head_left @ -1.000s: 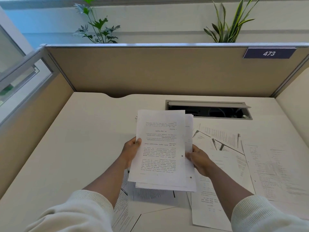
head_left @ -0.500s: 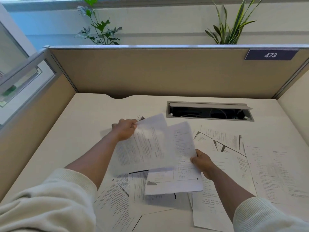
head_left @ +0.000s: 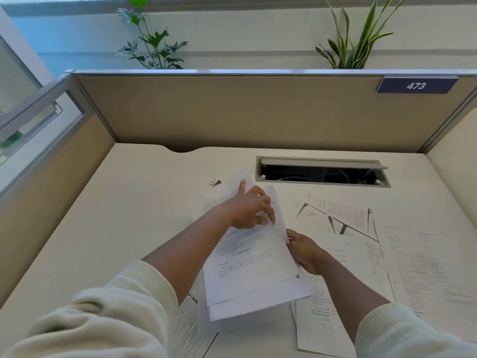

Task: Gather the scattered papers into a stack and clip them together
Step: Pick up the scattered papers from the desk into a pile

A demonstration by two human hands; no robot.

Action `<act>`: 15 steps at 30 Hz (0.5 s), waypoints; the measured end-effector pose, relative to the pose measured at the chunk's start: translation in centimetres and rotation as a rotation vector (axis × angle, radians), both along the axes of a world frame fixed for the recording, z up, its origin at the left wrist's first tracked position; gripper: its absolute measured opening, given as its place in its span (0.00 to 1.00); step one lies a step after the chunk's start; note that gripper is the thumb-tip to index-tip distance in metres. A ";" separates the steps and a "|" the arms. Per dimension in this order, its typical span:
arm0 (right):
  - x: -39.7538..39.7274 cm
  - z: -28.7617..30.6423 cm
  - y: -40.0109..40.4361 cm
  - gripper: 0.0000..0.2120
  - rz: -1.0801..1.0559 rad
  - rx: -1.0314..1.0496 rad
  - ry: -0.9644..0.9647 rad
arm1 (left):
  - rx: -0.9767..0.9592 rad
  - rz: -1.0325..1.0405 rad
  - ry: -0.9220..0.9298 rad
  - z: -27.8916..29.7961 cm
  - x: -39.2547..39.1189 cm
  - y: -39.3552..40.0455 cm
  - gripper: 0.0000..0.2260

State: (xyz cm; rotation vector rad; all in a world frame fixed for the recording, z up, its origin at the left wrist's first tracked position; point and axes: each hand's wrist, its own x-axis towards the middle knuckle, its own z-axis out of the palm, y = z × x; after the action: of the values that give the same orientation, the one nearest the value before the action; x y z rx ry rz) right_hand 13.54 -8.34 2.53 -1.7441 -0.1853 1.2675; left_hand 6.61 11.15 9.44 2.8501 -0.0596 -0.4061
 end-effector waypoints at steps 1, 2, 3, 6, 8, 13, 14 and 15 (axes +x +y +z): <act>0.0 0.0 -0.1 0.14 -0.008 0.013 0.008 | -0.015 -0.009 -0.024 -0.2 0.2 -0.4 0.10; 0.1 0.0 -0.1 0.14 -0.019 0.022 0.017 | -0.030 -0.012 -0.051 -0.4 0.4 -0.7 0.10; 0.2 -0.1 -0.1 0.14 -0.031 0.032 0.029 | -0.046 -0.014 -0.085 -0.7 0.5 -0.8 0.11; 0.4 -0.5 -0.2 0.16 -0.061 0.067 0.079 | -0.155 0.010 -0.234 -1.4 0.2 -0.8 0.20; 0.6 -0.7 -0.3 0.17 -0.067 0.090 0.111 | -0.268 0.107 -0.353 -1.6 -0.1 -0.5 0.26; 1.1 -1.4 -0.6 0.19 -0.090 0.115 0.154 | -0.211 0.572 -0.832 -1.2 -0.6 2.2 0.19; 1.2 -1.5 -0.7 0.19 -0.100 0.117 0.154 | -0.154 0.719 -0.891 -1.2 -0.7 3.0 0.18; 1.3 -1.6 -0.7 0.19 -0.108 0.117 0.149 | -0.110 0.872 -0.898 -1.2 -1.0 3.8 0.18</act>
State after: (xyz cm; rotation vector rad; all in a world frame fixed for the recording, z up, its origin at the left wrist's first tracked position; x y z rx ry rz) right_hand 14.82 -9.07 0.96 -1.5339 -0.0763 1.2761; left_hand 5.59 14.95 8.27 2.3827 0.8965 0.9856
